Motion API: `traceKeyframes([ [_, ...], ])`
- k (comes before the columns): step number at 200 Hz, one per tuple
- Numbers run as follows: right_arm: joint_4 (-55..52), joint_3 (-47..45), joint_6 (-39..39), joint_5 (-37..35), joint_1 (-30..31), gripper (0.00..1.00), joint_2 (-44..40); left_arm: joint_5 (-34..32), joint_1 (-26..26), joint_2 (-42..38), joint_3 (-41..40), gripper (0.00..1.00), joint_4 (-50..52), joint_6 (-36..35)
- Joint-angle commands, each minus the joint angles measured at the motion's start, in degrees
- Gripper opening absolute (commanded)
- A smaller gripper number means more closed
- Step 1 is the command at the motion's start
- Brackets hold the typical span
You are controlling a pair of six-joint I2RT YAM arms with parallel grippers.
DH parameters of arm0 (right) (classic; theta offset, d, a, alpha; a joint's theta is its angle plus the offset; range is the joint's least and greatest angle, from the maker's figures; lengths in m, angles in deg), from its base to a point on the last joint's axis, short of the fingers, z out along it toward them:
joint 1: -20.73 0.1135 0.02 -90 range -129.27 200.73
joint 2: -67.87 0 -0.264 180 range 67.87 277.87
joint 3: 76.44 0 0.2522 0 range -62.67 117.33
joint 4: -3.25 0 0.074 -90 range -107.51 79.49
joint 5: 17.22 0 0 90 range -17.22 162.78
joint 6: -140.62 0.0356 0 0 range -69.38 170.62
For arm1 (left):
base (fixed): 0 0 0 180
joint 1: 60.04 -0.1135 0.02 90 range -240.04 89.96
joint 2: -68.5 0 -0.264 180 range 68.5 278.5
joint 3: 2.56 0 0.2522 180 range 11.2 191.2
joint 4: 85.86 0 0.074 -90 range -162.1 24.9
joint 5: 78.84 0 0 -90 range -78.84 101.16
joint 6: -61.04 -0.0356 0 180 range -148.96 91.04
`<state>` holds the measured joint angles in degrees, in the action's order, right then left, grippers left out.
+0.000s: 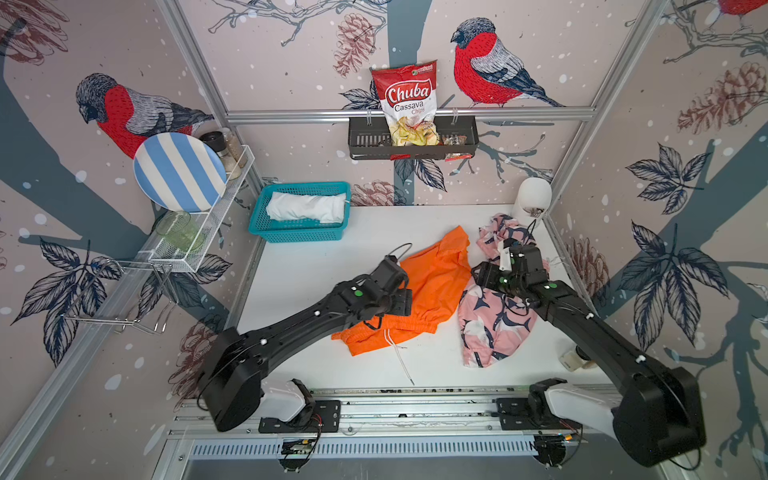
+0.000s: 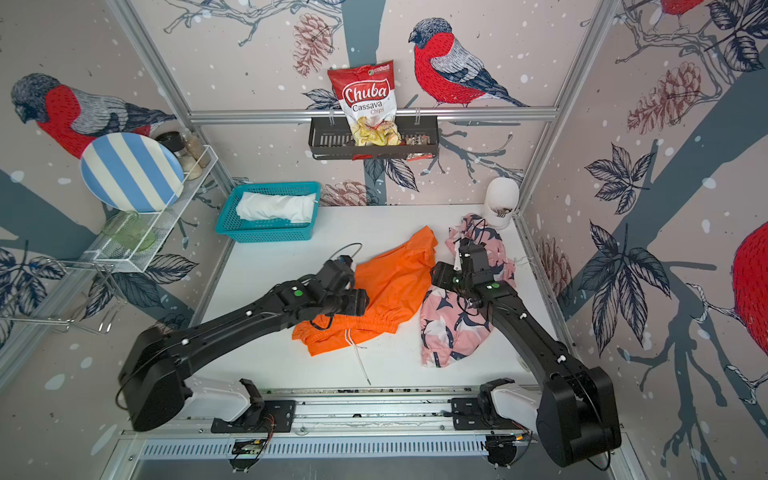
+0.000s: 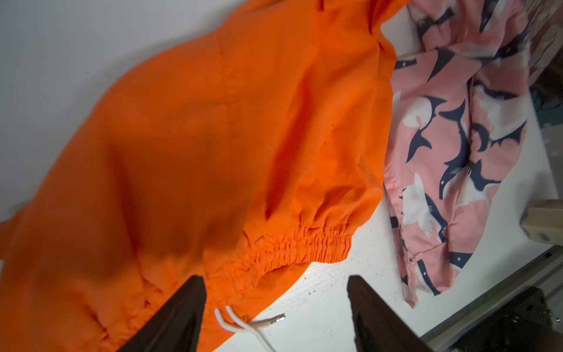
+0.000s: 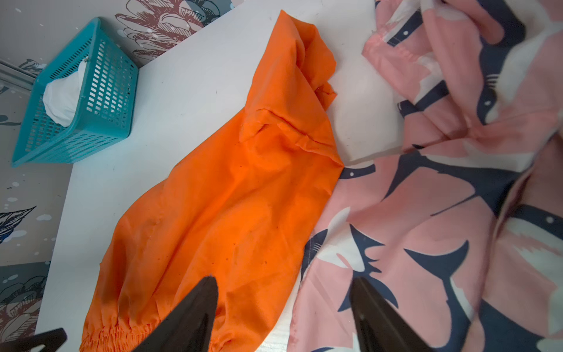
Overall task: Roll up the shorts
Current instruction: Place the shorts at the center of the board, then flatten out the shorts at the center of the board.
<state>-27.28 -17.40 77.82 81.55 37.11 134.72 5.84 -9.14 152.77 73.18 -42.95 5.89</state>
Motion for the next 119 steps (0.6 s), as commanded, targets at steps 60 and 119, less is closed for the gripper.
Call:
traceKeyframes([
  [60,-1.1,-0.4,-2.3,4.2,-10.8,0.72,-3.7,-4.6,13.0,26.7,20.8,0.77,14.1,-1.0],
  [119,-1.6,0.4,-3.0,5.5,-12.8,0.71,-4.3,-6.8,13.2,36.2,25.8,0.52,16.8,-3.1],
])
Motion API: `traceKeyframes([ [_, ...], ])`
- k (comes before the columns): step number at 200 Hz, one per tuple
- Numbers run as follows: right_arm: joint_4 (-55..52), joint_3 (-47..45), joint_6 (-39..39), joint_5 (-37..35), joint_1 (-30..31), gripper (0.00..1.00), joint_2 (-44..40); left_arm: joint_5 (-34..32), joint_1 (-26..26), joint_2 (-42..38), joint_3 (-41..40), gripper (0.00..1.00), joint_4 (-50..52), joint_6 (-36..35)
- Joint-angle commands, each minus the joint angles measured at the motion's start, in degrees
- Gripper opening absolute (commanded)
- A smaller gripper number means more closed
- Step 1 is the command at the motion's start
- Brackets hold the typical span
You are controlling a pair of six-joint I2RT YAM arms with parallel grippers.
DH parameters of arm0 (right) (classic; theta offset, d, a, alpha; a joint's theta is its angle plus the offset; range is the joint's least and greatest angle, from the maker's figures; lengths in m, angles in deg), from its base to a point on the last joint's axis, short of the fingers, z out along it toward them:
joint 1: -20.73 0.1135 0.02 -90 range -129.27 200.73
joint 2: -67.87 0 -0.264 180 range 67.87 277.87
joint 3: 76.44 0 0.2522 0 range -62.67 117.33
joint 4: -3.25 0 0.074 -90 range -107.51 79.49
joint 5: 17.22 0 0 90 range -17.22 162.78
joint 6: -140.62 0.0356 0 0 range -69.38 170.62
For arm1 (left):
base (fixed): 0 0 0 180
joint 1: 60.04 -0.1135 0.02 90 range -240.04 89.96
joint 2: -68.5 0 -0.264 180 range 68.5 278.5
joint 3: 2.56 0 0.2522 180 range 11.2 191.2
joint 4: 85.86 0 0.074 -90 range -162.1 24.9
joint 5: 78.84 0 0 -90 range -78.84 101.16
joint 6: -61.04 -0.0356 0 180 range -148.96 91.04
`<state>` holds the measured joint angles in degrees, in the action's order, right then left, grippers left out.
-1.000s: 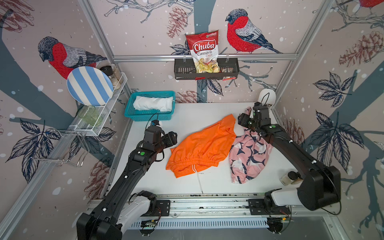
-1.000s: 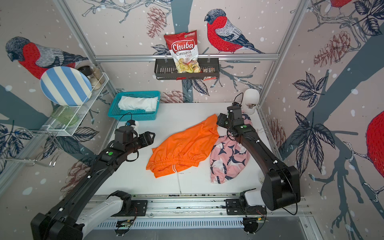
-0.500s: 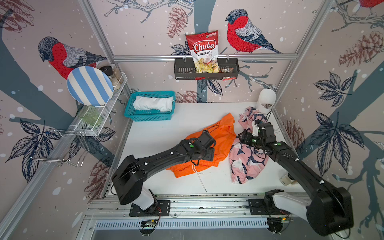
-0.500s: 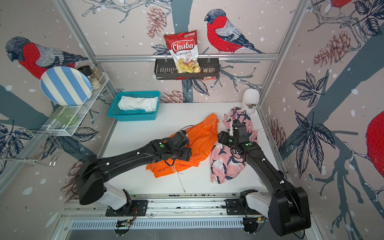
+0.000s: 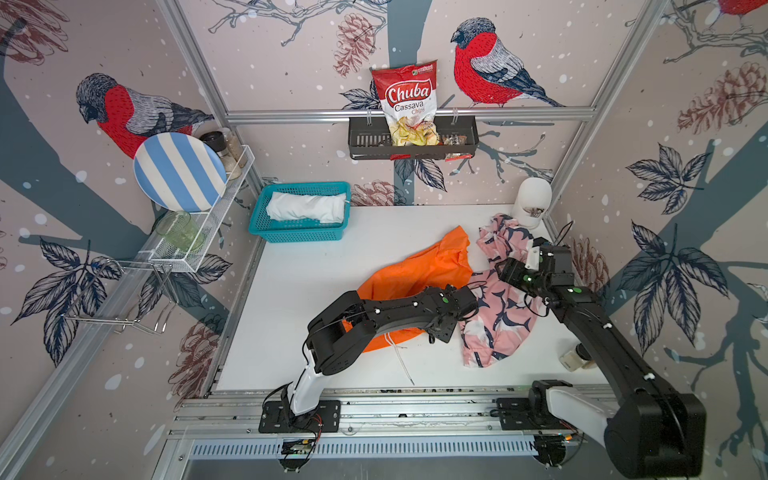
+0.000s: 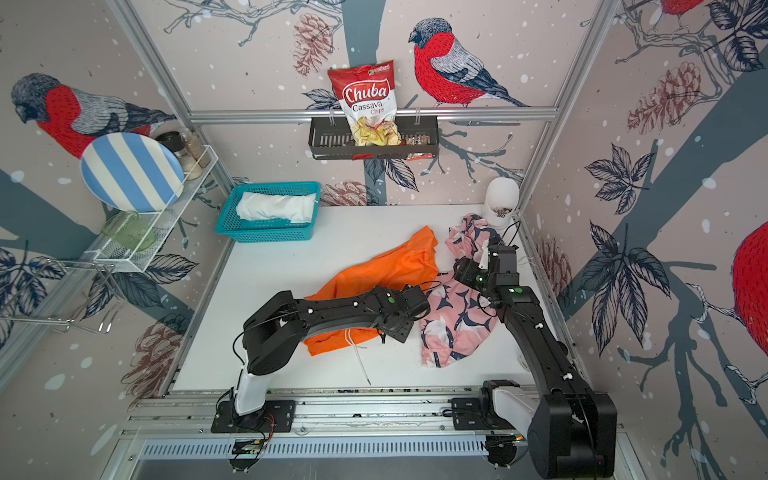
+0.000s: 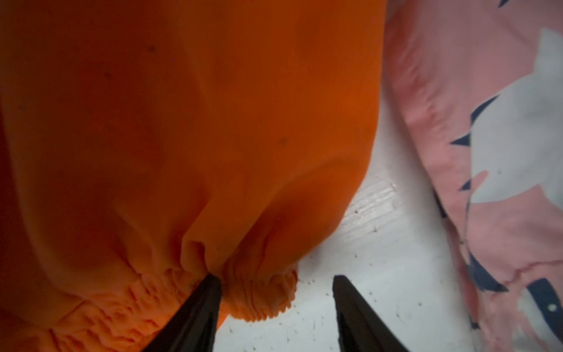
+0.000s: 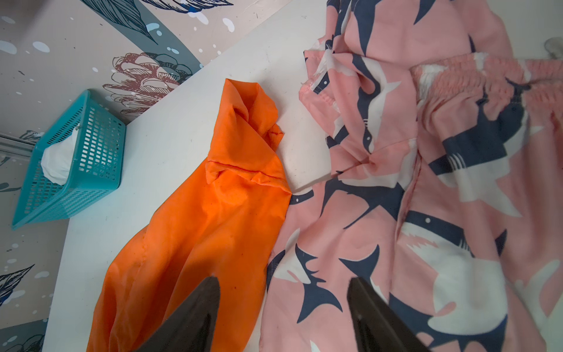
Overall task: Roll up the shorts
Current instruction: Flatten out the shorts at the center of the board.
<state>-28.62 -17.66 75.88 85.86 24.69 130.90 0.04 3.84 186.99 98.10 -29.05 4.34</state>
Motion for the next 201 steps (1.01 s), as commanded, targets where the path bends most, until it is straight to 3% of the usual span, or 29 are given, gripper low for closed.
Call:
traceKeyframes([
  [1,-0.3,0.7,-1.0,1.2,-0.4,0.71,-0.5,-1.1,0.2,2.1,0.9,0.51,2.9,-1.5],
  [34,0.4,1.5,-0.4,2.1,-0.4,0.68,-0.3,-3.1,0.2,-0.5,-0.7,0.19,3.4,-0.8],
  [53,1.6,1.9,0.3,2.6,0.5,0.67,0.5,-5.6,0.2,-5.9,-2.4,0.11,3.3,0.0],
  [101,3.1,7.1,0.4,1.7,7.3,0.65,8.4,-6.7,-1.9,-23.5,-9.3,0.07,2.2,0.9],
  [146,3.7,14.7,-0.5,0.9,13.2,0.67,20.4,-6.6,-9.2,-37.0,-18.3,0.06,1.5,-0.5],
  [166,-0.9,20.2,-5.1,-5.5,17.6,0.74,25.9,-6.2,-11.5,-39.1,-20.8,0.06,2.4,-2.1],
  [201,-11.9,31.1,-16.4,-28.1,28.0,0.89,36.6,-1.2,-12.0,-40.0,-26.5,0.05,-0.8,-2.3],
])
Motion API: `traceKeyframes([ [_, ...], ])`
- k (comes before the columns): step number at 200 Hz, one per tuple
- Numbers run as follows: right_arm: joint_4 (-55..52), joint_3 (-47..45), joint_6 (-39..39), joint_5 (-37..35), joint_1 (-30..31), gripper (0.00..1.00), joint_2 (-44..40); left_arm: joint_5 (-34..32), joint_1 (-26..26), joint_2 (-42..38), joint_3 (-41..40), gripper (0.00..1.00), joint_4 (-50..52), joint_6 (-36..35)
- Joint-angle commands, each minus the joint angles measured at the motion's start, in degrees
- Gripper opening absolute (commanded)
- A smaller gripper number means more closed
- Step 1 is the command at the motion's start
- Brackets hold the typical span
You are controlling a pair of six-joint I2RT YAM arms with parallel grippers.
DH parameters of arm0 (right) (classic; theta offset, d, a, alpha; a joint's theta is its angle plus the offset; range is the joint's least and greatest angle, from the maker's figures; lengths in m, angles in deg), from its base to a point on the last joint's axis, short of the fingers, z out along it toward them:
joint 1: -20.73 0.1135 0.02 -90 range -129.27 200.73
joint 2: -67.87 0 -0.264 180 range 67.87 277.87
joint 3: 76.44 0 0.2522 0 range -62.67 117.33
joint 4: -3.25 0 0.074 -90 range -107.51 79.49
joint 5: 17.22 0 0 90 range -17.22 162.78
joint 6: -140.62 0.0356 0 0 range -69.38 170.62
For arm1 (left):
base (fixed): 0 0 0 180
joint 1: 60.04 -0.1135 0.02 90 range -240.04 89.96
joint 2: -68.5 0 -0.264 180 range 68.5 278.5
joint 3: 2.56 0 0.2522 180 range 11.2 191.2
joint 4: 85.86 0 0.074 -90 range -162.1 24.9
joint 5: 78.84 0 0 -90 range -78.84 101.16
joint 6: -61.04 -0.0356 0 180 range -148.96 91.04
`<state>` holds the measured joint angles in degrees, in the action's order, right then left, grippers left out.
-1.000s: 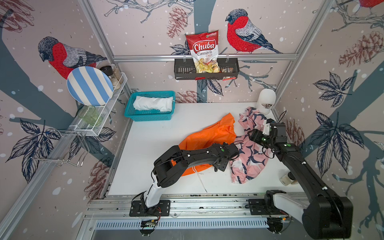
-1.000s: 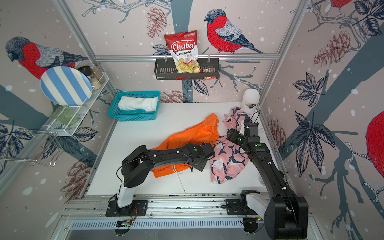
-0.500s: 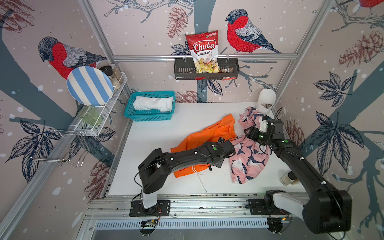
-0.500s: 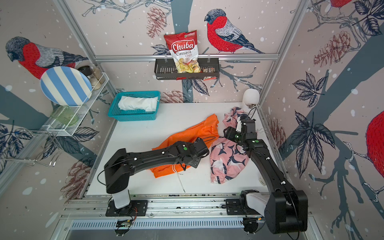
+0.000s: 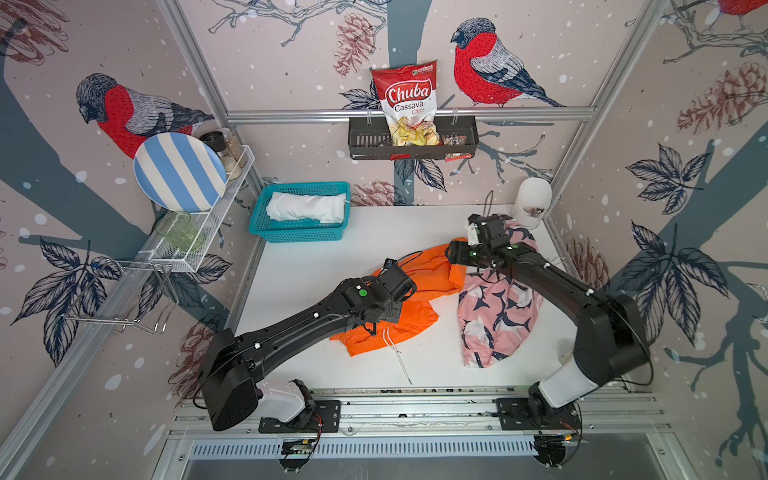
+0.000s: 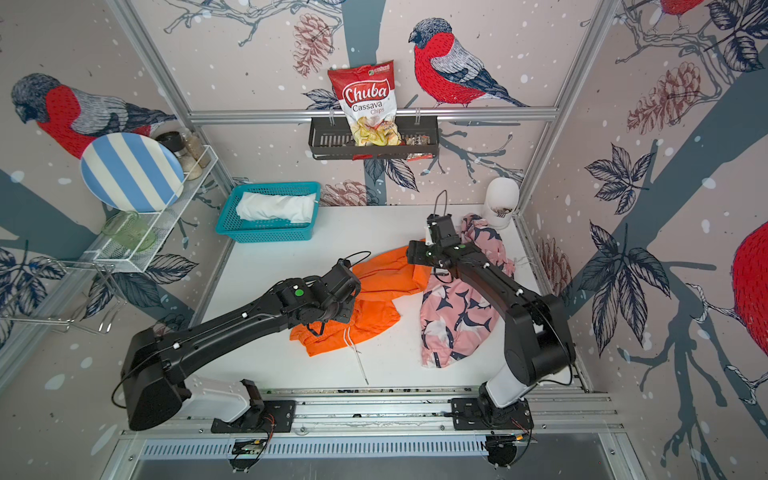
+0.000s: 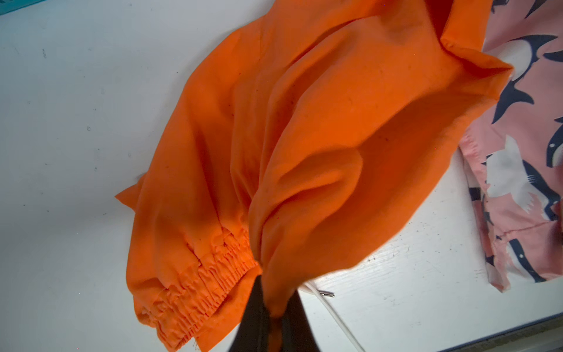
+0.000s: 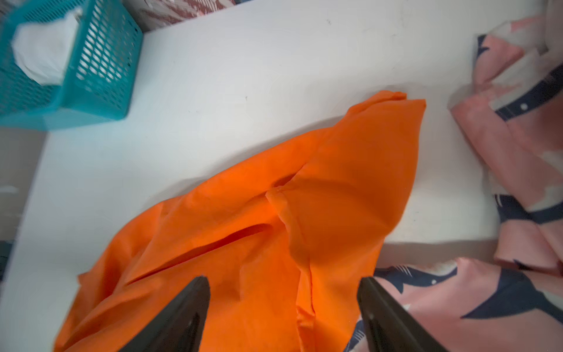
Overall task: Roll up the shorts
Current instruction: Flatten out the shorts at the center of the board.
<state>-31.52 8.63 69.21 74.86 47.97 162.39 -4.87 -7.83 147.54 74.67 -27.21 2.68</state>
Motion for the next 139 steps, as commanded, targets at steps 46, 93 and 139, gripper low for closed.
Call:
traceKeyframes([
  [46,-14.4,11.6,-19.4,-21.7,6.5,0.85,14.9,5.4,-0.3,-0.7,-12.2,0.04,-9.9,2.3],
  [93,-16.9,19.4,-27.3,-19.0,8.4,0.81,23.0,6.8,-0.3,-0.4,-16.9,0.03,-13.4,3.4],
  [139,-17.9,24.9,-28.1,-23.5,8.7,0.74,30.4,6.2,-0.3,-0.8,-17.2,0.03,-13.0,3.3],
])
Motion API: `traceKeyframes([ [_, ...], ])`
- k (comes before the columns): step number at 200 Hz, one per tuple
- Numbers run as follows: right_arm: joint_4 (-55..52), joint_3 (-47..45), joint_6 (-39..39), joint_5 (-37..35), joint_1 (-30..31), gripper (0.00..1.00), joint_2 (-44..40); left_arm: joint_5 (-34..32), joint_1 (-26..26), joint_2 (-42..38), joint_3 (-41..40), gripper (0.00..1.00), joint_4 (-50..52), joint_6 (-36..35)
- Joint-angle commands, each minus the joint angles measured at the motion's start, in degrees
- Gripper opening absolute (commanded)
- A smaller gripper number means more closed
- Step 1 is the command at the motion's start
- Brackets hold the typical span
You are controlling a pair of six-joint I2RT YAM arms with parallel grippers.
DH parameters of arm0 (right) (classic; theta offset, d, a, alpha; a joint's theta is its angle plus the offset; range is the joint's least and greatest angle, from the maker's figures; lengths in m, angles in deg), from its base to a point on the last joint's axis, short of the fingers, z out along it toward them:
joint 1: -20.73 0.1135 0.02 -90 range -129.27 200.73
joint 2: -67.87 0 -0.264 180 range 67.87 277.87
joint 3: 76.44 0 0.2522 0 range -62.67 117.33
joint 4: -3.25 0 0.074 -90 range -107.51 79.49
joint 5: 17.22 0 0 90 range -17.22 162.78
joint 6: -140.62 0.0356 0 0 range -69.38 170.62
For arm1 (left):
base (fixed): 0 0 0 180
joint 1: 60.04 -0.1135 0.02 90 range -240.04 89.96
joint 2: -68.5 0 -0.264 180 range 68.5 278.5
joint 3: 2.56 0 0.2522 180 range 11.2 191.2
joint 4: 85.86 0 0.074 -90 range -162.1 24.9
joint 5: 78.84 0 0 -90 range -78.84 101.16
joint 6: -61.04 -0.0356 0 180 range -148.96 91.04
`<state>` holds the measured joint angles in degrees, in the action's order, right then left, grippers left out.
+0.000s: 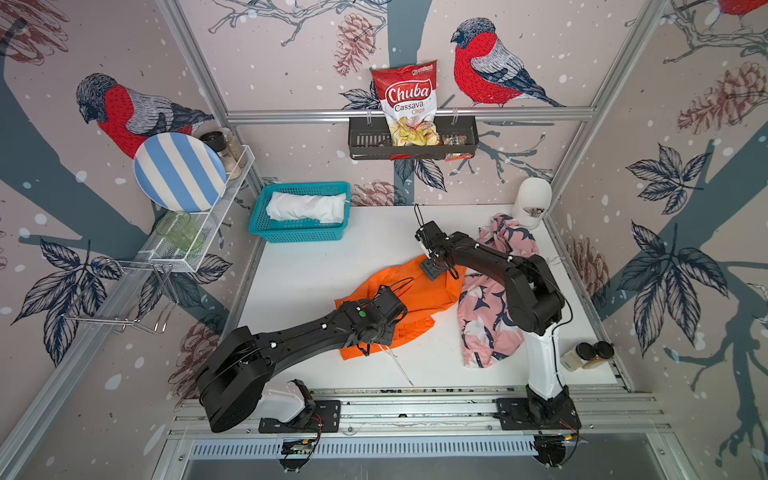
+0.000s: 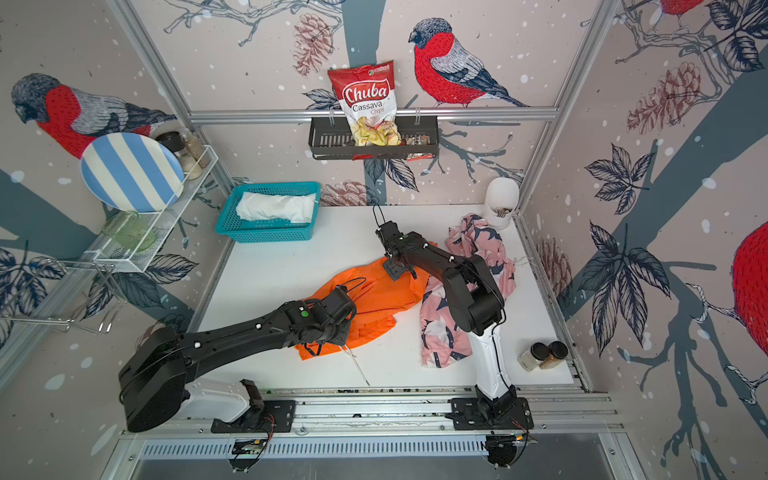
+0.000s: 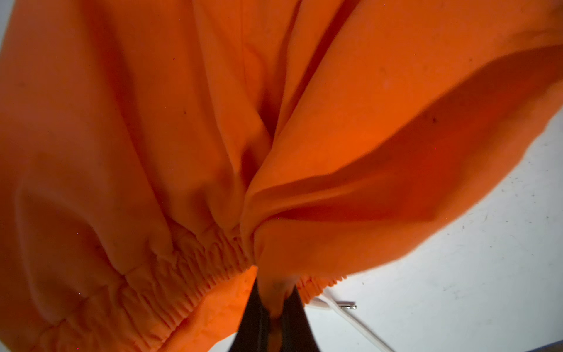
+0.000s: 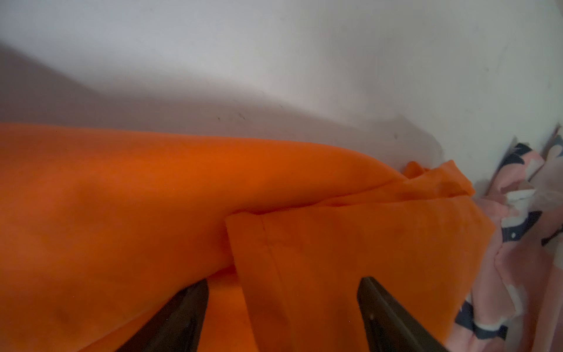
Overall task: Roll up the shorts
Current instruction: Flatten out the shorts at the center of the board.
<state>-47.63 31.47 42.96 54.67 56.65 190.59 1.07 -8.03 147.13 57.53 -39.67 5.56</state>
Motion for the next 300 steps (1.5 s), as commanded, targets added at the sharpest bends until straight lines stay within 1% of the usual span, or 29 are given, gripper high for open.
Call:
traceKeyframes([
  [1,-1.7,2.2,-1.8,-3.4,0.1,0.73,2.3,0.2,-0.2,-0.4,-0.1,0.03,-0.5,0.4],
  [14,-1.4,3.5,-1.4,-4.2,-0.1,0.59,3.0,0.1,-0.2,-0.5,-0.2,0.03,-0.4,0.3],
  [18,-1.3,3.9,-1.2,-4.4,0.0,0.54,3.1,0.1,-0.2,-0.5,-0.2,0.03,-0.4,0.4],
  [19,-1.3,4.0,-1.2,-4.5,0.0,0.52,3.0,0.1,-0.2,-0.5,-0.2,0.03,-0.3,0.4],
  [35,-0.6,4.5,-0.5,-5.3,-0.1,0.38,2.3,0.1,-0.2,-0.6,-0.3,0.03,-0.3,0.3],
  [39,-0.4,4.7,-0.4,-5.5,-0.1,0.35,2.0,0.0,-0.2,-0.6,-0.3,0.02,-0.3,0.4],
  [48,-0.1,5.1,0.2,-5.4,-0.5,0.32,1.3,0.1,-0.2,-0.7,-0.3,0.03,-0.3,0.4],
  [61,0.0,6.2,1.6,-5.1,-1.2,0.22,0.2,-0.4,-0.2,-0.9,-0.3,0.02,0.0,0.3],
  [73,-0.3,7.1,3.2,-4.4,-2.2,0.16,-0.9,-0.9,-0.2,-1.2,-0.1,0.02,0.5,0.2],
  [79,-0.5,7.6,4.3,-4.0,-2.8,0.12,-1.5,-1.2,-0.2,-1.4,0.1,0.02,0.8,0.2],
  [86,-0.5,7.9,5.8,-3.4,-3.7,0.01,-2.6,-1.6,-0.2,-1.8,0.4,0.02,1.4,0.3],
  [89,-0.4,7.9,6.2,-3.1,-3.9,0.0,-2.9,-1.9,-0.2,-2.1,0.4,0.02,1.7,0.3],
  [121,0.1,7.8,11.7,1.1,-7.7,0.0,-8.4,-5.6,-0.2,-5.9,2.5,0.0,5.0,0.7],
  [147,2.3,6.5,17.3,4.3,-10.5,0.0,-16.0,-11.5,-0.7,-10.1,7.9,0.0,9.8,0.2],
  [159,4.3,4.9,20.8,5.6,-12.5,0.0,-21.2,-15.4,-0.8,-12.6,10.5,0.0,12.4,-0.4],
  [170,7.3,2.3,24.6,7.8,-14.9,0.0,-27.1,-18.5,-1.1,-15.0,15.2,0.0,15.1,-1.2],
  [184,14.0,-3.3,29.0,11.8,-18.0,0.0,-36.0,-22.2,-1.2,-18.1,21.0,0.0,17.5,-2.5],
  [197,22.1,-9.8,33.0,14.3,-20.4,0.0,-45.5,-23.9,-1.2,-20.7,27.0,0.0,18.5,-5.2],
  [200,24.4,-11.6,34.0,14.6,-20.8,0.0,-48.4,-23.9,-1.2,-21.3,28.5,0.0,18.6,-5.9],
  [204,26.4,-13.0,34.6,14.7,-21.0,0.0,-50.2,-24.0,-1.3,-22.0,29.8,0.0,18.4,-6.9],
  [207,28.4,-14.5,35.3,14.8,-21.1,0.0,-53.7,-23.9,-1.2,-22.7,31.5,0.0,18.2,-7.7],
  [219,33.6,-17.5,36.5,14.5,-21.1,0.0,-60.4,-22.2,-1.2,-25.5,35.3,0.0,15.5,-12.3],
  [234,37.5,-18.8,37.5,14.0,-21.1,0.0,-67.5,-19.3,-1.2,-29.0,38.7,0.0,11.7,-17.0],
  [247,39.2,-18.2,38.0,12.8,-21.1,0.0,-72.5,-17.4,-1.2,-30.5,42.4,0.0,10.4,-19.7],
  [274,42.4,-15.7,37.9,10.6,-21.0,0.0,-79.4,-15.6,-1.2,-30.6,51.8,0.0,8.6,-24.3],
  [286,44.0,-14.0,38.0,10.1,-21.0,0.0,-80.6,-13.9,-1.2,-29.9,55.8,0.0,6.9,-26.6],
  [300,45.3,-10.7,37.3,10.5,-21.1,0.0,-80.2,-11.7,-1.2,-28.6,60.2,0.0,4.2,-28.8],
])
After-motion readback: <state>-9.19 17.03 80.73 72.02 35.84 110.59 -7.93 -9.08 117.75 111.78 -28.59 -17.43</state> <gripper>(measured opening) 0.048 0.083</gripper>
